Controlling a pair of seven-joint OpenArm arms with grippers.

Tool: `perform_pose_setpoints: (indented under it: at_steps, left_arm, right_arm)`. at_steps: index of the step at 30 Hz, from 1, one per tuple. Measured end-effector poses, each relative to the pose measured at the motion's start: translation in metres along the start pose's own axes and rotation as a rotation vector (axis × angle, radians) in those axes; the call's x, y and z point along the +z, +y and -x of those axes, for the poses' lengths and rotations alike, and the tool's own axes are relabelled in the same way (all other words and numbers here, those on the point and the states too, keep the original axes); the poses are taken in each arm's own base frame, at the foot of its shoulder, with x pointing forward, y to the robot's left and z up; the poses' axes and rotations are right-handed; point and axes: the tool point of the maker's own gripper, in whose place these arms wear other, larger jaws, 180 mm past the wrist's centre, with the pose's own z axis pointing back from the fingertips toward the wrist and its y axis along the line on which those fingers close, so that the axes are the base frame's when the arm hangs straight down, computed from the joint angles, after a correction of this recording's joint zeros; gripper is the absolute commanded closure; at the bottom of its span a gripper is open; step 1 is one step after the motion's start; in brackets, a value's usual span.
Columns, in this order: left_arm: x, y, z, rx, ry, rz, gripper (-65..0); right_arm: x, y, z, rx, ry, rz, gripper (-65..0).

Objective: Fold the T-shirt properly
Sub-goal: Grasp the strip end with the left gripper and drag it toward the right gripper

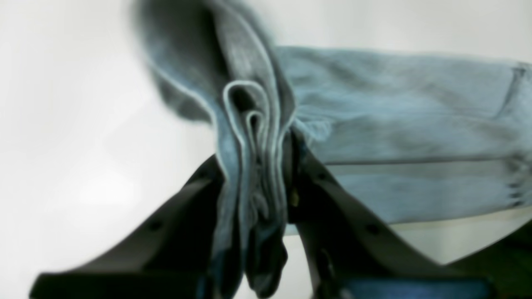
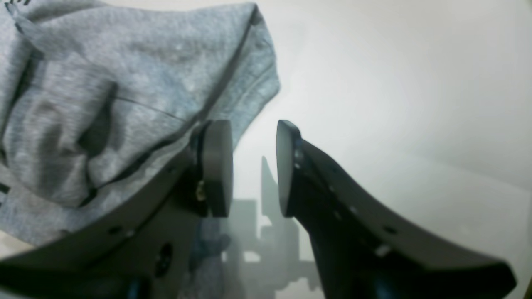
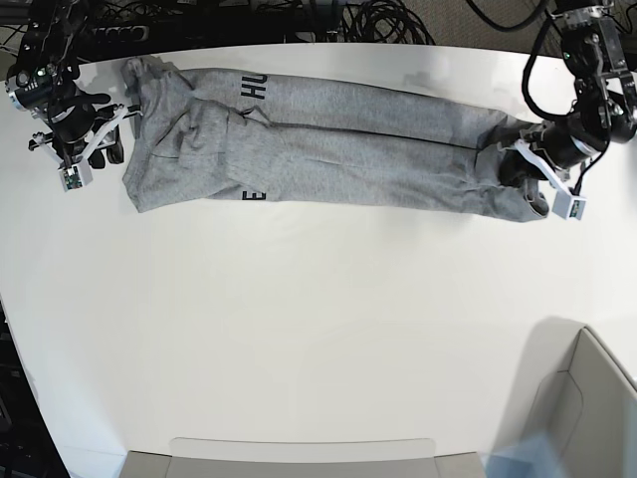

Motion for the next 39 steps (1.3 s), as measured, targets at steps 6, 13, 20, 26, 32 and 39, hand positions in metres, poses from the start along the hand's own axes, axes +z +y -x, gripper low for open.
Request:
perform_pose_setpoints:
  at_steps: [6, 13, 20, 26, 32, 39]
  left_arm:
    - [-0.025, -0.055, 0.035, 0.097, 0.063, 0.118, 0.0]
    - [-0.04, -0.106, 0.035, 0.168, 0.045, 0.22, 0.0]
    - [-0.052, -0.133, 0.043, 0.231, 0.072, 0.258, 0.0]
    - [-0.073, -0.158, 0.06, 0.168, 0.121, 0.18, 0.0]
    - [-0.079, -0.175, 0.056, 0.166, 0.089, 0.186, 0.0]
    - [-0.081, -0.172, 0.039, 0.151, 0.047, 0.179, 0.0]
  right_arm:
    - [0.0, 0.001, -0.001, -0.002, -0.003, -0.002, -17.1]
    - [0.0, 0.001, 0.0, -0.003, -0.002, -0.002, -17.1]
    - [0.0, 0.001, 0.001, -0.002, 0.002, -0.003, -17.1]
    - [0.0, 0.001, 0.001, -0.003, 0.002, -0.003, -17.1]
    - [0.0, 0.001, 0.001, -0.004, 0.001, -0.004, -17.1]
    - [0.0, 0.001, 0.002, -0.002, 0.003, -0.002, -17.1]
